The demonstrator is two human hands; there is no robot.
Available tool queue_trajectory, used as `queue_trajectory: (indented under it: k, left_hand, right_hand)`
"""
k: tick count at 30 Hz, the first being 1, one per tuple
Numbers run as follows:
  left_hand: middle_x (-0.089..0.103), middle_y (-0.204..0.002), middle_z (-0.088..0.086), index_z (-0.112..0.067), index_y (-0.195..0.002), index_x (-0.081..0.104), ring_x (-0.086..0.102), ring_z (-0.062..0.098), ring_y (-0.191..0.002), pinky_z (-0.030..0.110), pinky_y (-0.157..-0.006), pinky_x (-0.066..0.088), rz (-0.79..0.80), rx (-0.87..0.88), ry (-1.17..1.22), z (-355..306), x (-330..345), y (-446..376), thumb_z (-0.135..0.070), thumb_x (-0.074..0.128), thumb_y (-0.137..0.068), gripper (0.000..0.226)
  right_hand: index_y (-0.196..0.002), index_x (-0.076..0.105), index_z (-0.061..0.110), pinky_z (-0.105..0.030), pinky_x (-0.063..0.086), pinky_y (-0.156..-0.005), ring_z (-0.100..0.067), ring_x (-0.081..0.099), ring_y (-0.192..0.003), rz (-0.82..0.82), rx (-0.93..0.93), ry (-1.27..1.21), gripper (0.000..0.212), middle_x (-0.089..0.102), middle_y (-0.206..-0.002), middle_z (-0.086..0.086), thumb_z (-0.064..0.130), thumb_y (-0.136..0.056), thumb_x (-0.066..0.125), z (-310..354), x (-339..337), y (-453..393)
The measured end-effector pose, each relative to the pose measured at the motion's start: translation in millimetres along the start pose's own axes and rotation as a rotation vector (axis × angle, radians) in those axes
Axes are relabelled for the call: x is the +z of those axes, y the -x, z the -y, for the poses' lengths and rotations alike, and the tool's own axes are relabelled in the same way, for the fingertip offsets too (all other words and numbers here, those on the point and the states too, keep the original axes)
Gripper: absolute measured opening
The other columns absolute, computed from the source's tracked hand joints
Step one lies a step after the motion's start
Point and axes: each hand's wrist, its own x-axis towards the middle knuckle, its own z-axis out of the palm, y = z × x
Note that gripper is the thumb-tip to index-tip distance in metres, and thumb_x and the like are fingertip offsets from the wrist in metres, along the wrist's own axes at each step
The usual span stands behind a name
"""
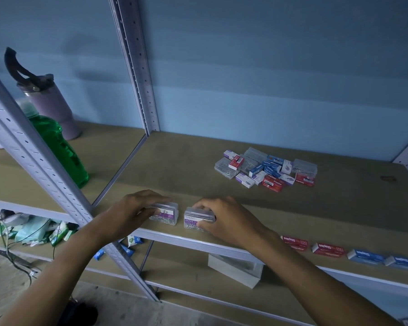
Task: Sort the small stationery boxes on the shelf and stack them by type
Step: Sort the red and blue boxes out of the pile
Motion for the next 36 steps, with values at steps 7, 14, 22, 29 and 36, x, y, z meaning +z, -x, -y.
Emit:
queue_trajectory:
  k: [7,14,22,29,36]
  left_hand:
    - [0.059,-0.130,-0.019,-0.042,-0.136,0.048,0.053,0.003,-0.118,0.032,-0.098,0.047,-0.110,-0.016,-0.153,-9.3,0.1,-8.7,-0.065,0.053,-0.085,0.056]
    - [0.063,-0.116,-0.019,-0.034,-0.121,0.063,0.053,-0.011,-0.093,0.009,-0.083,0.043,-0.189,-0.016,-0.091,-61.2,20.1,-62.6,-0.053,0.062,-0.084,0.042]
    - [0.070,-0.115,-0.008,-0.030,-0.113,0.070,0.065,0.011,-0.101,0.020,-0.089,0.048,-0.106,0.021,-0.104,-107.5,61.4,-132.0,-0.037,0.071,-0.084,0.030]
    - [0.063,-0.127,-0.005,-0.032,-0.116,0.065,0.059,0.019,-0.116,0.026,-0.096,0.044,0.005,-0.035,-0.138,-148.4,92.5,-190.6,-0.029,0.055,-0.093,0.025]
    - [0.058,-0.135,-0.006,-0.038,-0.128,0.057,0.055,0.021,-0.123,0.037,-0.103,0.047,0.079,0.000,-0.230,-143.9,117.5,-218.4,-0.025,0.055,-0.091,0.040]
  right_hand:
    - [-0.135,0.059,0.036,-0.014,0.051,-0.079,0.002,0.062,-0.098,-0.101,0.018,-0.039,0.050,0.067,-0.123,0.016,0.051,-0.089,0.070,-18.0,-18.3,6.6]
    - [-0.123,0.069,0.033,-0.005,0.045,-0.072,0.007,0.061,-0.088,-0.165,0.122,-0.020,0.031,0.071,-0.116,0.015,0.034,-0.092,0.071,-62.8,-50.3,29.9]
    - [-0.113,0.071,0.034,-0.011,0.045,-0.074,0.012,0.057,-0.079,-0.255,0.304,0.033,0.022,0.069,-0.105,0.019,0.031,-0.092,0.069,-119.1,-77.3,60.0]
    - [-0.142,0.052,0.038,-0.027,0.041,-0.102,-0.020,0.055,-0.126,-0.319,0.379,0.163,0.051,0.057,-0.140,-0.001,0.022,-0.094,0.063,-172.1,-95.9,55.7]
    - [-0.139,0.054,0.046,-0.030,0.045,-0.101,-0.021,0.056,-0.124,-0.217,0.313,0.207,0.049,0.059,-0.141,0.000,0.022,-0.097,0.055,-186.4,-98.2,41.3]
